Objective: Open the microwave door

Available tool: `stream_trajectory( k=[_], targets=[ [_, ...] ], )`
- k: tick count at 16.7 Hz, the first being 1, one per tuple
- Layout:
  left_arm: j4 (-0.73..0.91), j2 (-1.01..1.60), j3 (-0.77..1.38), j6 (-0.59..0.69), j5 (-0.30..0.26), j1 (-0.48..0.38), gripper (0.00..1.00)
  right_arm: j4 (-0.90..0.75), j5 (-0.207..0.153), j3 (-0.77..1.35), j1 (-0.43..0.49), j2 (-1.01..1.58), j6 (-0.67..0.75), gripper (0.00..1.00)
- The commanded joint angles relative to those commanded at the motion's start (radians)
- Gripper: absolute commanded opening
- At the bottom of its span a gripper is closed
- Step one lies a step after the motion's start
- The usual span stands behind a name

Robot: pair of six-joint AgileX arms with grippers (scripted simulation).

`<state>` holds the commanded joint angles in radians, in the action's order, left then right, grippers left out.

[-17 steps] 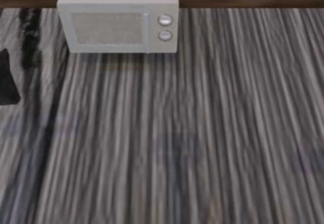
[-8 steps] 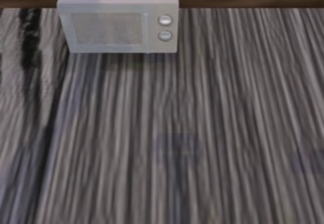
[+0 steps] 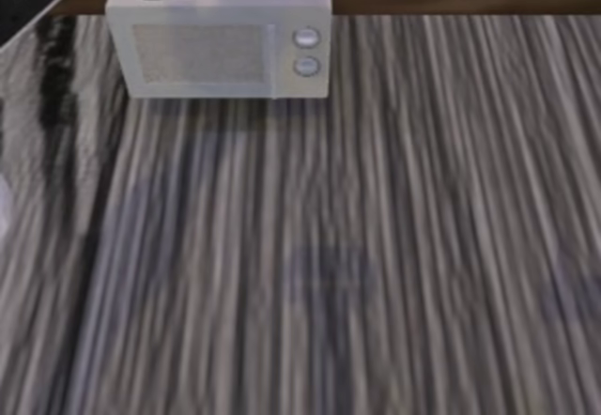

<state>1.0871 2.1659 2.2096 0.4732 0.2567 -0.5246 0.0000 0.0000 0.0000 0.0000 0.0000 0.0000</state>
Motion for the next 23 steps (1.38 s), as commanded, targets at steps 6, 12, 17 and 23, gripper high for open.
stream_trajectory(
  k=[6, 12, 17, 23],
  targets=[
    [0.056, 0.096, 0.088, 0.018, 0.012, -0.023, 1.0, 0.0, 0.0, 0.0, 0.0, 0.0, 0.0, 1.0],
    [-0.013, 0.144, 0.071, 0.002, 0.003, -0.006, 1.0, 0.0, 0.0, 0.0, 0.0, 0.0, 0.0, 1.0],
    [-0.134, 0.23, 0.043, -0.023, -0.01, 0.02, 1.0, 0.0, 0.0, 0.0, 0.0, 0.0, 0.0, 1.0],
    [-0.135, 0.231, 0.042, -0.023, -0.01, 0.02, 0.77, 0.0, 0.0, 0.0, 0.0, 0.0, 0.0, 1.0]
  ],
)
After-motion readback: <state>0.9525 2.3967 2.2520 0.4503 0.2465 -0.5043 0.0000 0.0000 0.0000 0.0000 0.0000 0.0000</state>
